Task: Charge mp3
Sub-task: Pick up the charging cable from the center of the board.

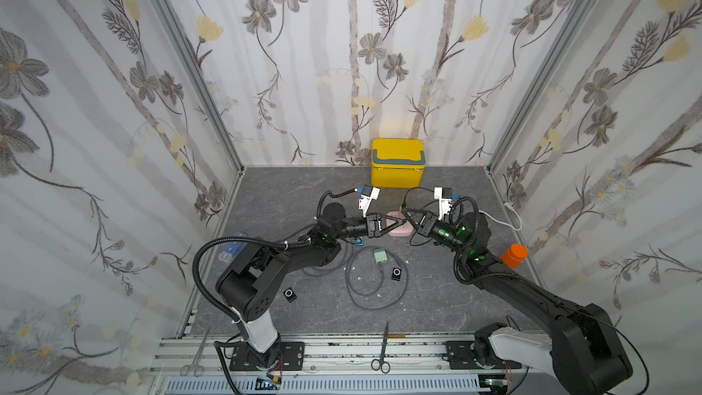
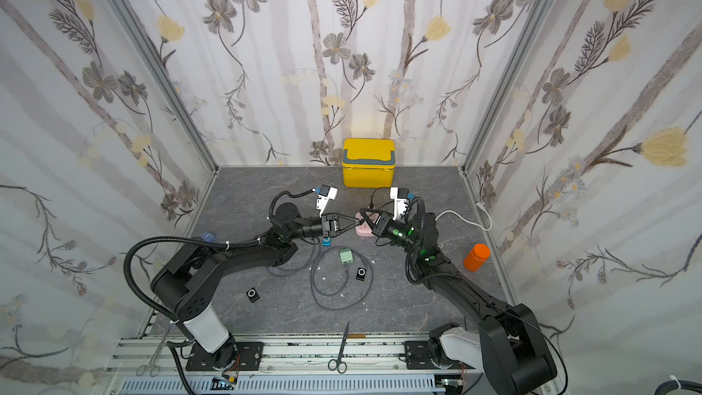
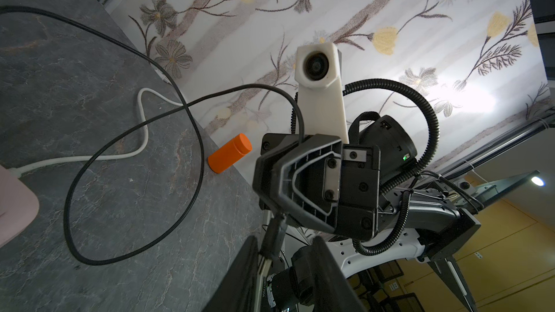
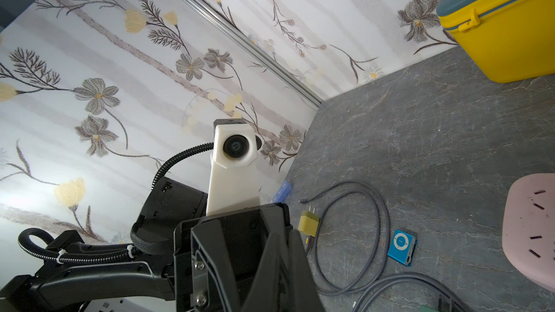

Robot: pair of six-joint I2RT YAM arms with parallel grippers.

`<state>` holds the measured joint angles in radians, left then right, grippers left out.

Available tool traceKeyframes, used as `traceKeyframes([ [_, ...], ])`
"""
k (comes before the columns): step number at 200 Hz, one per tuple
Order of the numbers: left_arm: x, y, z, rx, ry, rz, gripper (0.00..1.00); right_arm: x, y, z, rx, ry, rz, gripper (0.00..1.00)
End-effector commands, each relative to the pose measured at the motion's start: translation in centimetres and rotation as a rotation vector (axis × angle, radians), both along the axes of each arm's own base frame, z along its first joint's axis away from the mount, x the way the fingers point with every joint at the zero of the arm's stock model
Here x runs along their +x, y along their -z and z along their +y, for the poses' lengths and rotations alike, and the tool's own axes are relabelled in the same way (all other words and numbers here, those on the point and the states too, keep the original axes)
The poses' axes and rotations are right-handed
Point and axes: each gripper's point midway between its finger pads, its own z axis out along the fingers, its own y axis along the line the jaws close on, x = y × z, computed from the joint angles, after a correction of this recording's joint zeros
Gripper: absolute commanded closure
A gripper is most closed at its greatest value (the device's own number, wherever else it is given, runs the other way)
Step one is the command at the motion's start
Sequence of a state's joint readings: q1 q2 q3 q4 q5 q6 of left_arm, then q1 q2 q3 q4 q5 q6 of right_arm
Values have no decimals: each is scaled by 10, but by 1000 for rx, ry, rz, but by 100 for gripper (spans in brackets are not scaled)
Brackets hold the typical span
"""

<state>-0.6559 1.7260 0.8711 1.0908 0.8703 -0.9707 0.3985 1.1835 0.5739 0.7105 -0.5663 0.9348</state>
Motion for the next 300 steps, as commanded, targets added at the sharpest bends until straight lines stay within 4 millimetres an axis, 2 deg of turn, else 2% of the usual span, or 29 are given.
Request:
traceKeyframes([
  [1, -8, -5, -1, 1, 28, -36, 65, 0, -22, 0, 41, 5, -57, 100],
  [42, -9, -9, 1, -4, 17, -52, 71, -2, -20, -1, 38, 4, -47, 100],
  [102, -4, -11, 3, -8, -19, -57, 73, -5, -14, 0, 46, -6, -27, 100],
  [175, -2, -11, 7, 5, -61, -72, 90, -7, -13, 2, 49, -16, -18, 100],
  [190, -3, -13, 8, 4, -66, -84, 92, -8, -10, 4, 46, -26, -1, 94],
  [213, -3, -17, 8, 11, -56, -103, 94, -12, -4, 6, 34, -54, 27, 74],
  [217, -3, -17, 8, 17, -53, -107, 94, -13, -2, 6, 29, -59, 35, 67],
  [239, -1, -17, 9, 60, -33, -118, 96, -20, 1, 8, -9, -87, 41, 55],
  [252, 2, -16, 12, 91, -21, -122, 97, -24, 0, 7, -30, -96, 34, 52],
  [268, 2, -14, 15, 143, 5, -141, 97, -27, -1, 6, -45, -101, 23, 53],
  [300, -9, -13, 19, 270, 73, -238, 97, -35, -9, 4, -56, -135, -12, 51],
])
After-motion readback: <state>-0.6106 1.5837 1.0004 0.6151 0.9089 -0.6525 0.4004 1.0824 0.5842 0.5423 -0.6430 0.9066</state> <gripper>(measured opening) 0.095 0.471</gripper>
